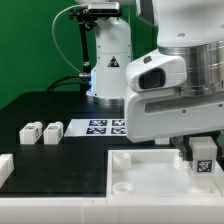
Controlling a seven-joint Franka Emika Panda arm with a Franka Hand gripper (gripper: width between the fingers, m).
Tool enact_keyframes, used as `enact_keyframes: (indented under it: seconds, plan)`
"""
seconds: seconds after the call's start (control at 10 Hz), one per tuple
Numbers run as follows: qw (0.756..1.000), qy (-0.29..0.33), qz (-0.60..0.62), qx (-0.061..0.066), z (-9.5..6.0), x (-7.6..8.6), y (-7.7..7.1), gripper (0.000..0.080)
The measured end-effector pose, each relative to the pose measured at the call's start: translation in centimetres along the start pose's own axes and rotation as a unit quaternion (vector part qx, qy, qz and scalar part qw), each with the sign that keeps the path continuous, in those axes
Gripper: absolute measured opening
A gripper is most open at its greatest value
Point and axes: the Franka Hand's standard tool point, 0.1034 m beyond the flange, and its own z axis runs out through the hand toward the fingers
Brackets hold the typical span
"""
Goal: Assemble one leg
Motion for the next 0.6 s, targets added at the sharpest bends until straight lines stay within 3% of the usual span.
enact_keyframes:
  seconds: [0.2, 0.4, 0.5, 0.6]
  plan:
    - [0.995, 0.001, 0.098, 0.000, 0.1, 0.0, -0.1, 0.0294]
    - [0.970, 0.035, 0.242, 0.007, 0.2, -0.9, -0.4, 0.0294]
    - [0.937, 0.044, 0.345, 0.016, 0.4, -1.2, -0.7, 0.0294]
    - [0.896, 0.051, 0.439, 0.035, 0.5, -1.2, -1.0, 0.0294]
